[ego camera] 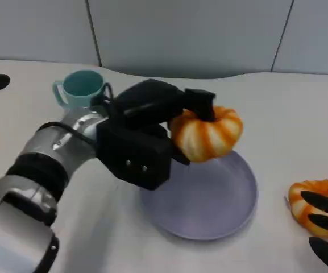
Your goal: Grasp the bread from the table and place it into the plate.
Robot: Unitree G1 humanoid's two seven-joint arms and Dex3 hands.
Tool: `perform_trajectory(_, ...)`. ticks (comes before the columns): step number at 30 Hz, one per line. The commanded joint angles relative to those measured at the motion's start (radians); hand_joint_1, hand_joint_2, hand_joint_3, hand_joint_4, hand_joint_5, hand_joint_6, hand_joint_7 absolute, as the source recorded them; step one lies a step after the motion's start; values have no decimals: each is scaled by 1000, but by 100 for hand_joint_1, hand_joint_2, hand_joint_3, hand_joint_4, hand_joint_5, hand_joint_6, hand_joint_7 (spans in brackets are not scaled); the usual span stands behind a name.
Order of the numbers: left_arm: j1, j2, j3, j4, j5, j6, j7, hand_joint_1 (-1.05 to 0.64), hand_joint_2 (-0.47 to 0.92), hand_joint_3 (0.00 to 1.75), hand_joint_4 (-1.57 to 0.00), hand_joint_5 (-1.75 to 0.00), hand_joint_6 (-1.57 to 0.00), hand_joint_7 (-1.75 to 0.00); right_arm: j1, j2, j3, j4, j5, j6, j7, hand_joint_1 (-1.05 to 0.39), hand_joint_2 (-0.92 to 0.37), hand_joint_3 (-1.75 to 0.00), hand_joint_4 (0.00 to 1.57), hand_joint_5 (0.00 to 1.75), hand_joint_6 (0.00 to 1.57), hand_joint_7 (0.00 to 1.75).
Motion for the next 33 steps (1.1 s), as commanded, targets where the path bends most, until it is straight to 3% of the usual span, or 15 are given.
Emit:
perform_trajectory(1, -46, -18, -53, 17, 69, 14, 23, -12, 90, 15, -83, -175, -59, -175, -3, -3, -2, 8, 5, -23, -11, -37, -92, -36, 98, 3, 78, 0)
perform_trajectory(7, -82, -16, -136, 22, 187, 36, 92, -16, 75, 8, -85, -175, -60, -175, -3, -2, 0, 11, -1, -33, -14, -37, -92, -35, 98, 3, 78, 0)
perform_trajectory(10, -110, -4, -184, 21, 252, 53, 111, -25, 78, 8, -77, -175, -53, -172, 6, 8, 2, -16, 2, -3, -10, -38, -92, -35, 99, 3, 78, 0)
perform_trajectory(14, -132, 10, -209, 22, 274, 63, 78, -40, 83, 3, -54, -152, -46, -135, 7, 10, 2, -19, 6, -7, -6, -37, -92, -35, 98, 3, 78, 0)
perform_trajectory(18, -149, 24, -217, 17, 267, 49, 15, -53, 84, 1, -32, -142, -37, -122, 13, 13, 3, -37, 2, 18, -5, -38, -92, -35, 99, 3, 78, 0)
perform_trajectory(21, -157, 26, -206, 15, 240, 41, -65, -59, 87, 0, -26, -114, -42, -80, 16, 12, 4, -43, 0, 21, -5, -38, -92, -35, 100, 4, 78, 0)
perform_trajectory(23, -159, 27, -198, 12, 225, 41, -106, -62, 87, 0, -27, -87, -49, -44, 17, 12, 5, -48, -2, 25, -6, -38, -92, -35, 100, 4, 78, 0)
perform_trajectory(25, -162, 29, -194, 8, 209, 46, -152, -64, 88, 0, -27, -72, -53, -27, 18, 13, 5, -51, -1, 29, -7, -38, -92, -35, 100, 4, 77, 0)
perform_trajectory(28, -163, 32, -184, 8, 187, 44, -204, -66, 88, 0, -28, -62, -55, -16, 18, 13, 5, -47, 3, 21, -8, -38, -92, -35, 100, 4, 77, 0)
perform_trajectory(30, -167, 35, -174, 16, 159, 43, -267, -71, 90, 0, -21, -46, -48, -7, 16, 11, 4, -38, 5, 6, -10, -37, -92, -35, 100, 4, 78, 0)
perform_trajectory(33, -168, 39, -161, 11, 136, 45, -315, -74, 91, 0, -19, -37, -44, -2, 13, 9, 2, -29, 8, -5, -10, -37, -92, -35, 100, 4, 78, 0)
